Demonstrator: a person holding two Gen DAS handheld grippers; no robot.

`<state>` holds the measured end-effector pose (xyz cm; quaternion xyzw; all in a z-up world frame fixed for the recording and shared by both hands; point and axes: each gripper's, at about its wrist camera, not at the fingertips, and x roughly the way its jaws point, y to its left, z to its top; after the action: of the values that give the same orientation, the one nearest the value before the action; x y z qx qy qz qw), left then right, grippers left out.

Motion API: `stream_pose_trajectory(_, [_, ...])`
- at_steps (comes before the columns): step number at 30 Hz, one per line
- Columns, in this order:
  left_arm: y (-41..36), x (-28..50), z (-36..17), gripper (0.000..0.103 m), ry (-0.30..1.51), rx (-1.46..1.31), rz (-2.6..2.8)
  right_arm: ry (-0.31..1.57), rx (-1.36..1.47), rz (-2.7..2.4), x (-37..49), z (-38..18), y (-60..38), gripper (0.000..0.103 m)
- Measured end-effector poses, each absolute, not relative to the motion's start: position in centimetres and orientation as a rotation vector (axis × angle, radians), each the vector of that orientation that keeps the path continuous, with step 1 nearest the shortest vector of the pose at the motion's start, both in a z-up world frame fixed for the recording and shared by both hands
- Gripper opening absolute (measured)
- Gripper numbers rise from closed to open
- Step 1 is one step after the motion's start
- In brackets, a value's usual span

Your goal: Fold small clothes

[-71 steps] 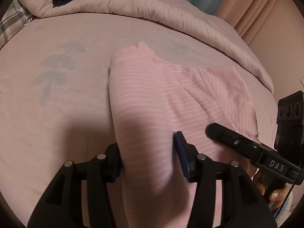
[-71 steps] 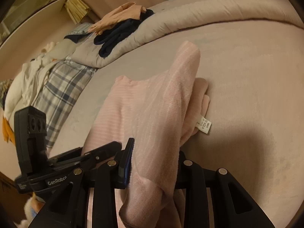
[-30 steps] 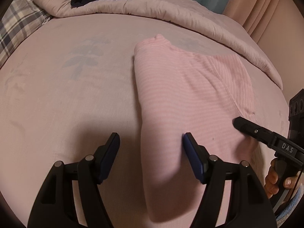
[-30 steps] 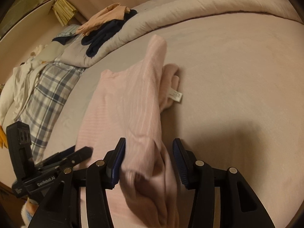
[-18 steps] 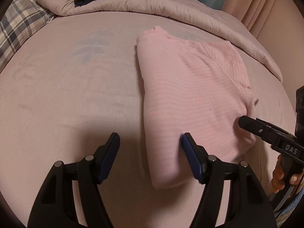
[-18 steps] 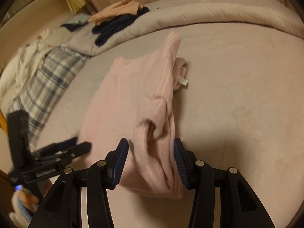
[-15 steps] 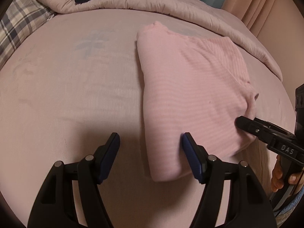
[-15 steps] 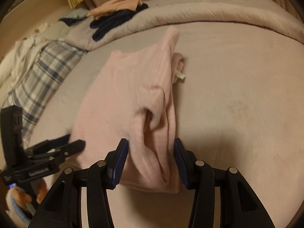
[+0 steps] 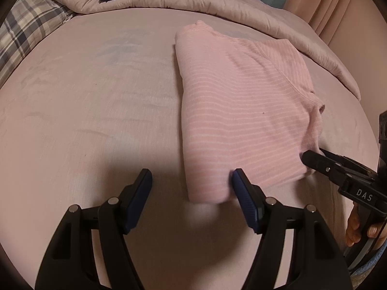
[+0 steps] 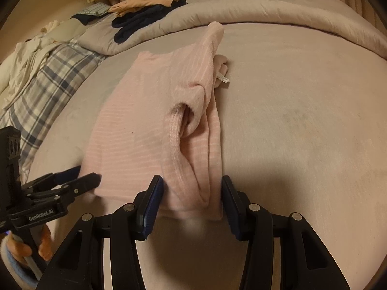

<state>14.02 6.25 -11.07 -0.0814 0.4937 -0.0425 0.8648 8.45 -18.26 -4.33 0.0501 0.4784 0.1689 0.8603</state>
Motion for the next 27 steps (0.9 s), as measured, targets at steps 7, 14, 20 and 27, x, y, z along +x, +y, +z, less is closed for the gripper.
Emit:
stream_pose_trajectory(7, [6.0, 12.1, -9.0, 0.083, 1.022, -0.184, -0.08, 0.974, 0.082, 0.365, 6.2, -3.0, -18.3, 0.06])
stream_pose_trajectory(14, [5.3, 9.7, -6.8, 0.097, 0.997, -0.165, -0.086, 0.945, 0.061, 0.384, 3.7, -1.5, -17.7, 0.078])
stream_pose_trajectory(20, [5.1, 7.8, -5.0, 0.102, 0.957, -0.127, -0.043, 0.896, 0.033, 0.404, 2.2, -0.1, -17.3, 0.096])
stream_pose_trajectory(27, [5.1, 6.4, -3.7, 0.102, 0.947, -0.112, -0.006, 0.842, -0.012, 0.41, 0.9, 1.2, -16.8, 0.102])
